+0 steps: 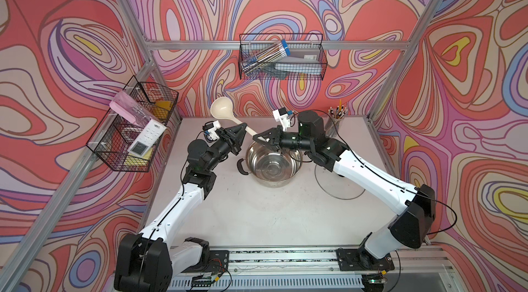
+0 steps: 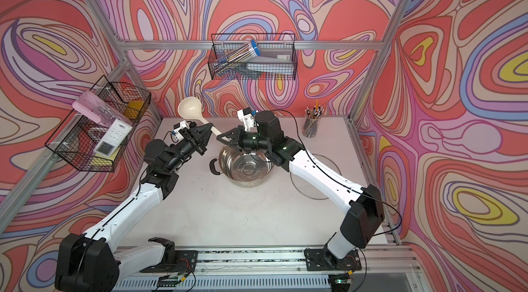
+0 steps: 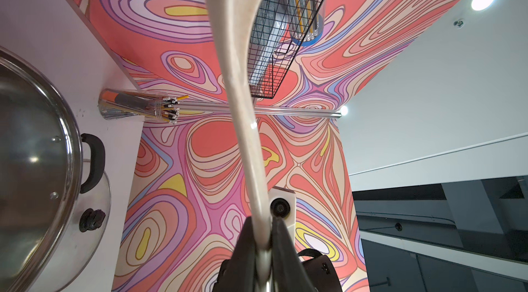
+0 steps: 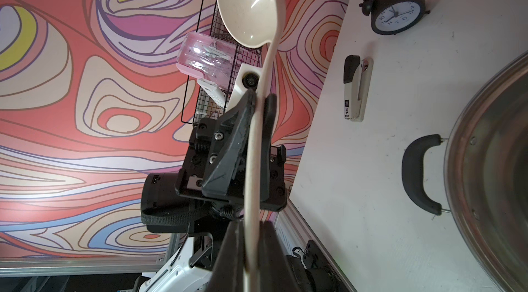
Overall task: Stir the soup with a spoon
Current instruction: Pick up the spoon from the center of the board, then stir the soup in the pan with a stick.
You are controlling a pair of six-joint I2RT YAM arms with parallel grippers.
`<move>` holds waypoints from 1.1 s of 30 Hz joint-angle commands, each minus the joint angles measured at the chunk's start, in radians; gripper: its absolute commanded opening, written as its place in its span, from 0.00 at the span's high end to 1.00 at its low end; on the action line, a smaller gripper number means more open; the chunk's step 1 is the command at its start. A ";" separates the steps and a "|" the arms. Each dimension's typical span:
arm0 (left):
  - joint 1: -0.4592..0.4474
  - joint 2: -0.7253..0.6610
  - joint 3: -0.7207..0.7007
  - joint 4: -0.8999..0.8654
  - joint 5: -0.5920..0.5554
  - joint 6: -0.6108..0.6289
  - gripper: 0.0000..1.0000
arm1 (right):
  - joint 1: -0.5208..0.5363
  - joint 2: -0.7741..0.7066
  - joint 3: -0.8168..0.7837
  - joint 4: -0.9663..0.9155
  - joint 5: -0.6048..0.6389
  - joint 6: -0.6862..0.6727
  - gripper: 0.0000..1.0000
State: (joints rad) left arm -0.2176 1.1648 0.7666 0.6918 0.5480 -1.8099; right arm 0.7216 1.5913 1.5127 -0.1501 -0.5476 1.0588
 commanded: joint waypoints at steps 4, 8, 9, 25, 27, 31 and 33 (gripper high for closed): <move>-0.006 -0.066 0.019 -0.158 0.035 0.108 0.26 | 0.006 0.010 0.165 -0.302 0.140 -0.202 1.00; -0.007 -0.132 0.119 -0.524 0.062 0.326 0.08 | 0.006 0.066 0.367 -0.657 0.323 -0.368 1.00; -0.006 -0.150 0.154 -0.645 0.057 0.399 0.07 | 0.006 0.082 0.409 -0.738 0.368 -0.402 1.00; -0.180 0.015 0.824 -1.779 -0.576 1.310 0.01 | 0.008 0.043 0.403 -1.319 0.715 -0.579 1.00; -0.212 0.045 0.836 -1.773 -0.598 1.339 0.01 | 0.010 0.062 0.398 -1.327 0.717 -0.576 1.00; -0.233 0.088 0.820 -1.745 -0.557 1.349 0.01 | 0.015 0.113 0.411 -1.313 0.710 -0.576 1.00; -0.234 0.099 0.805 -1.738 -0.530 1.355 0.01 | 0.018 0.146 0.426 -1.314 0.715 -0.580 1.00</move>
State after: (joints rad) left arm -0.4458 1.2625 1.5833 -1.0107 0.0257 -0.5159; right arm 0.7292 1.6890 1.9186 -1.4578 0.1398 0.4927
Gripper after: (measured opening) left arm 0.988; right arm 0.101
